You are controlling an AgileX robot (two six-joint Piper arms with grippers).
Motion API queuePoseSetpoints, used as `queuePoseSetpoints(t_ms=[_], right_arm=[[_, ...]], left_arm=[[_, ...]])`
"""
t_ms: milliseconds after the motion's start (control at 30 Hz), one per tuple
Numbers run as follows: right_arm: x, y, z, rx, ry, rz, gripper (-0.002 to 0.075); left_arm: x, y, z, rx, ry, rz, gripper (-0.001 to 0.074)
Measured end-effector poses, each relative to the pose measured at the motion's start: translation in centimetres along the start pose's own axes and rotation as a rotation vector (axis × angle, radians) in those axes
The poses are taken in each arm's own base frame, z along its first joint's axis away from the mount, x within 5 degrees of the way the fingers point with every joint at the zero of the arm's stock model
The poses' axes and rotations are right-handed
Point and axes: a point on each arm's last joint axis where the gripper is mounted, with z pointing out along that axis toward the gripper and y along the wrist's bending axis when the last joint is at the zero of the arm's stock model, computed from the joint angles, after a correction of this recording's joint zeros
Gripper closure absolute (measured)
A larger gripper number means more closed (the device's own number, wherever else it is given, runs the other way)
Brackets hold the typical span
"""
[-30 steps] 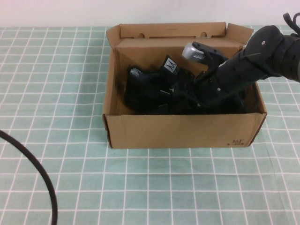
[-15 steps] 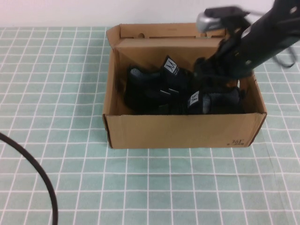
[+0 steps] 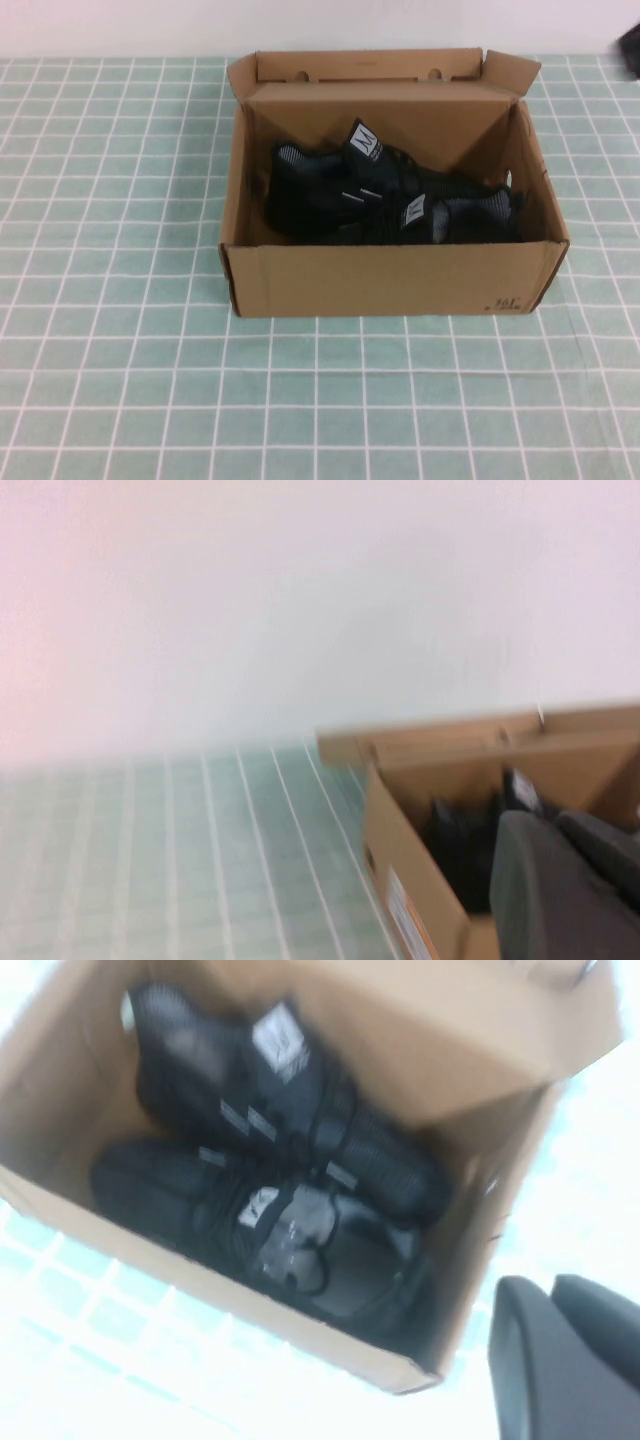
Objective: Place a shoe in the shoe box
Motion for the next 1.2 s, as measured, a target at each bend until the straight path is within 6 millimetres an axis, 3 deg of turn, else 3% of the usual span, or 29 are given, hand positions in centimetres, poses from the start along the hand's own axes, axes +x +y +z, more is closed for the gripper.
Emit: queuePoseSetpoints(t_ms=[167, 300, 433, 500, 667, 800, 1200], right_arm=[[3.6, 0.4, -7.1, 0.015, -0.191, -0.001, 0.0731], [8.8, 0.7, -9.4, 0.027, -0.337, 0.002, 0.0732], [14.7, 0.9, -7.9, 0.033, -0.403, 0.005, 0.0732], [17.6, 1.0, -6.1, 0.026, -0.394, 0.014, 0.0732], [22.5, 1.2, -2.7, 0.011, -0.390, 0.039, 0.0734], [23.5, 1.2, -1.7, 0.017, -0.454, 0.044, 0.0734], [23.3, 1.1, -1.6, 0.020, -0.505, 0.048, 0.0734]], left_arm=[[4.2, 0.1, 1.8, 0.051, 0.097, -0.134, 0.0735], [5.6, 0.1, 2.5, 0.079, 0.079, -0.184, 0.0735], [5.7, 0.2, 2.7, 0.074, 0.049, -0.194, 0.0735], [5.5, 0.3, 2.7, 0.067, 0.034, -0.198, 0.0735], [5.4, 0.4, 2.7, 0.056, 0.014, -0.199, 0.0735], [5.4, 0.4, 2.7, 0.051, 0.015, -0.190, 0.0735], [5.4, 0.4, 2.8, 0.050, 0.017, -0.189, 0.0735]])
